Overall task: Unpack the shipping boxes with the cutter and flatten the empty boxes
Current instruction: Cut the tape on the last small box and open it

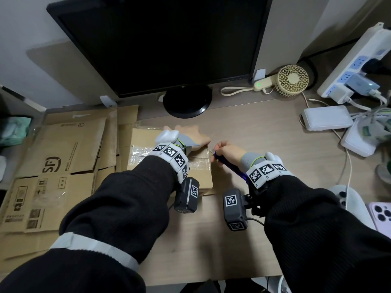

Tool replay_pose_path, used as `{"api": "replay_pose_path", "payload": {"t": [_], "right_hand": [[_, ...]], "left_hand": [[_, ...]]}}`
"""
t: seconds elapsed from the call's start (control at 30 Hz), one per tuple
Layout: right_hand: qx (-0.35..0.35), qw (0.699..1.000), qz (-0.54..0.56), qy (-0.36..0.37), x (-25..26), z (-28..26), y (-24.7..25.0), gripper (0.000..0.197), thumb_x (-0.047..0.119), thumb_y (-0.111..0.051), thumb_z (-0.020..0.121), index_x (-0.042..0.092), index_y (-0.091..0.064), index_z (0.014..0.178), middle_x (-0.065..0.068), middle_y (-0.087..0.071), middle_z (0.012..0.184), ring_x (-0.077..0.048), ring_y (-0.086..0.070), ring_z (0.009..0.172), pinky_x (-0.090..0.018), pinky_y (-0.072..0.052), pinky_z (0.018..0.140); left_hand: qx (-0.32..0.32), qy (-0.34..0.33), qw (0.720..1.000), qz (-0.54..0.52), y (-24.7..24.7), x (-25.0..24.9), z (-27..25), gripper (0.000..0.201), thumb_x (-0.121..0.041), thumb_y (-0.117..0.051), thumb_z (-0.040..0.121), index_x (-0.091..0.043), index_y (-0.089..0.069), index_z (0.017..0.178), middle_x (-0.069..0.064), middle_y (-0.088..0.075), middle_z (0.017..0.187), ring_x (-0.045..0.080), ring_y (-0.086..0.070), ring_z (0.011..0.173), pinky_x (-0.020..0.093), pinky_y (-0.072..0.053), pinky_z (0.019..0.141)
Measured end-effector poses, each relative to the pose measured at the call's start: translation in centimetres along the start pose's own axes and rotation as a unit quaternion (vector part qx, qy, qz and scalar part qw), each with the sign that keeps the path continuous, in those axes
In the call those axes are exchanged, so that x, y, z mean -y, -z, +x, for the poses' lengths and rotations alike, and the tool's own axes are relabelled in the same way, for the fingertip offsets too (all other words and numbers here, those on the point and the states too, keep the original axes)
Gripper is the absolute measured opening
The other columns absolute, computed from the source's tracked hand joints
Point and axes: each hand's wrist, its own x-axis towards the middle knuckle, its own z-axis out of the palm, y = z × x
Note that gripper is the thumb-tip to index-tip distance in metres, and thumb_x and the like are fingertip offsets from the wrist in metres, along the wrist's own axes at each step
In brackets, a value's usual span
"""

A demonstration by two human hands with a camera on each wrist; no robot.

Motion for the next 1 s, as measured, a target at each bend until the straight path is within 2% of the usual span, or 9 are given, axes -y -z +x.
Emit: {"api": "replay_pose_path", "payload": {"t": [0.2, 0.3, 0.4, 0.47, 0.57, 0.63, 0.7, 0.83, 1.0], "right_hand": [[-0.011, 0.999, 0.027, 0.012, 0.2, 0.3, 0.1, 0.03, -0.012, -0.026, 0.093, 0.011, -0.038, 0.077, 0.0, -0.058, 0.041, -0.007, -0.048, 0.032, -0.019, -0.035, 0.039], [-0.007, 1.0, 0.007, 0.029, 0.5, 0.3, -0.1, 0.03, -0.011, -0.028, 0.094, 0.011, -0.038, 0.077, -0.008, -0.056, 0.057, -0.013, -0.046, 0.044, -0.02, -0.035, 0.042], [-0.005, 0.999, -0.003, 0.034, 0.5, 0.4, -0.2, 0.031, -0.011, -0.028, 0.094, 0.012, -0.038, 0.076, -0.009, -0.053, 0.064, -0.012, -0.045, 0.046, -0.019, -0.035, 0.043], [-0.007, 0.999, 0.005, 0.033, 0.3, 0.6, -0.2, 0.031, -0.011, -0.028, 0.095, 0.011, -0.038, 0.076, -0.008, -0.055, 0.061, -0.012, -0.047, 0.049, -0.018, -0.036, 0.043], [-0.011, 0.999, 0.015, 0.026, 0.1, 0.8, -0.2, 0.031, -0.011, -0.028, 0.095, 0.011, -0.038, 0.076, 0.003, -0.057, 0.04, -0.002, -0.05, 0.035, -0.013, -0.038, 0.038], [-0.012, 0.999, 0.023, 0.022, 0.1, 0.8, -0.2, 0.03, -0.011, -0.028, 0.095, 0.011, -0.038, 0.077, 0.005, -0.056, 0.037, 0.001, -0.05, 0.032, -0.013, -0.04, 0.037], [-0.008, 0.999, 0.042, 0.018, 0.0, 0.7, -0.2, 0.03, -0.011, -0.028, 0.096, 0.011, -0.038, 0.078, 0.001, -0.058, 0.041, -0.003, -0.053, 0.035, -0.014, -0.042, 0.038], [0.004, 0.997, 0.081, 0.0, -0.2, 0.5, -0.2, 0.029, -0.01, -0.027, 0.097, 0.01, -0.037, 0.079, -0.012, -0.053, 0.067, -0.014, -0.056, 0.048, -0.017, -0.047, 0.04], [0.0, 0.997, 0.072, 0.01, -0.2, 1.1, -0.3, 0.028, -0.009, -0.028, 0.097, 0.01, -0.038, 0.079, -0.013, -0.053, 0.068, -0.017, -0.056, 0.054, -0.017, -0.05, 0.045]], "left_hand": [[0.007, -0.002, 1.0, 0.002, 0.1, 0.1, 0.2, 0.042, -0.055, -0.038, 0.077, -0.03, -0.056, 0.105, 0.001, -0.052, 0.1, 0.026, -0.042, 0.113, 0.049, -0.024, 0.085], [0.005, -0.003, 1.0, 0.002, 0.1, 0.0, 0.1, 0.04, -0.054, -0.038, 0.079, -0.028, -0.057, 0.102, 0.001, -0.054, 0.098, 0.025, -0.04, 0.104, 0.048, -0.022, 0.081], [0.004, -0.003, 1.0, -0.002, 0.1, 0.1, 0.2, 0.037, -0.053, -0.039, 0.079, -0.027, -0.057, 0.098, 0.002, -0.054, 0.096, 0.025, -0.037, 0.099, 0.048, -0.019, 0.079], [0.007, -0.002, 1.0, -0.004, 0.0, 0.0, 0.2, 0.036, -0.053, -0.038, 0.078, -0.028, -0.056, 0.098, 0.001, -0.053, 0.096, 0.024, -0.037, 0.099, 0.048, -0.02, 0.08], [0.001, 0.001, 1.0, -0.002, 0.0, 0.0, 0.1, 0.037, -0.053, -0.039, 0.078, -0.028, -0.057, 0.098, 0.0, -0.052, 0.093, 0.024, -0.037, 0.098, 0.047, -0.02, 0.079], [0.001, 0.003, 1.0, 0.0, 0.1, 0.0, 0.1, 0.038, -0.053, -0.039, 0.077, -0.027, -0.057, 0.098, 0.0, -0.052, 0.092, 0.024, -0.038, 0.097, 0.047, -0.021, 0.081], [0.003, 0.006, 1.0, 0.002, 0.1, -0.1, 0.1, 0.039, -0.053, -0.039, 0.076, -0.027, -0.056, 0.099, 0.001, -0.052, 0.092, 0.024, -0.038, 0.098, 0.048, -0.023, 0.085], [0.006, 0.004, 1.0, 0.001, -0.1, 0.0, 0.2, 0.041, -0.055, -0.039, 0.075, -0.028, -0.055, 0.101, 0.001, -0.051, 0.095, 0.025, -0.042, 0.108, 0.051, -0.024, 0.091], [0.009, 0.003, 1.0, 0.003, 0.0, 0.0, 0.3, 0.04, -0.056, -0.038, 0.075, -0.029, -0.055, 0.101, 0.0, -0.052, 0.096, 0.024, -0.04, 0.102, 0.05, -0.023, 0.088]]}}
